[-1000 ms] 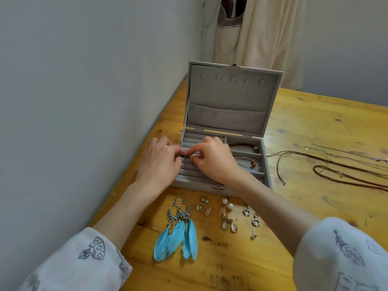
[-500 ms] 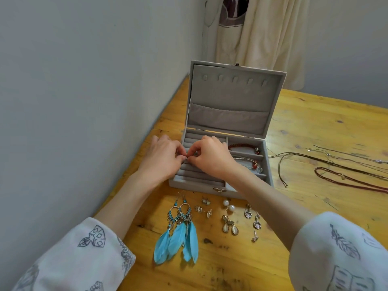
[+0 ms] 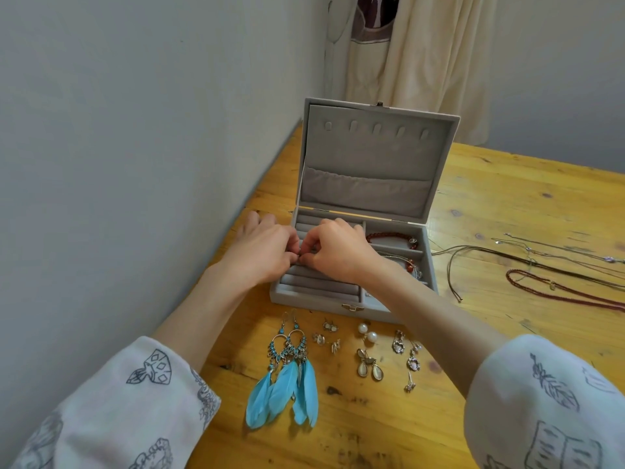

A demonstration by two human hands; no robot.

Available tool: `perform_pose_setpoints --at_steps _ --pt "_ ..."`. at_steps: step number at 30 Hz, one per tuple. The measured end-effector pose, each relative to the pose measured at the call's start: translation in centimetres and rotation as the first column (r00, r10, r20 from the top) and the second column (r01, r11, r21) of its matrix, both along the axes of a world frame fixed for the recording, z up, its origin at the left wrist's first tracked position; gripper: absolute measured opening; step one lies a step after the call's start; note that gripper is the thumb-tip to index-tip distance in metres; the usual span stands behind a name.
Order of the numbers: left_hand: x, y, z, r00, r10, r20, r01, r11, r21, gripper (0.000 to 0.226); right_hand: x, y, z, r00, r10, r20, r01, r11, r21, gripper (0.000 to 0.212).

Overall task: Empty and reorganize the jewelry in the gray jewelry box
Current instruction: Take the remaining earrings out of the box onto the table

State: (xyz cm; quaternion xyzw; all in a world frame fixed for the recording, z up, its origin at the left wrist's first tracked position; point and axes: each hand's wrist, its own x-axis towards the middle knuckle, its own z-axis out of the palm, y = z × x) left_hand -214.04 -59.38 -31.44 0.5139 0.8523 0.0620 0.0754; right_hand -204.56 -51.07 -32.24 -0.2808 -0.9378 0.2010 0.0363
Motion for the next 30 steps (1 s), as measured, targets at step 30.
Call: perform_pose_setpoints --at_steps 30 --pt "11.1 -9.9 -4.1 0.978 0.014 0.208 -0.090 0.928 0.361 0.009 12.8 -8.7 -2.0 0.995 -0.014 -0.099 0.024 0.995 0.101 0.018"
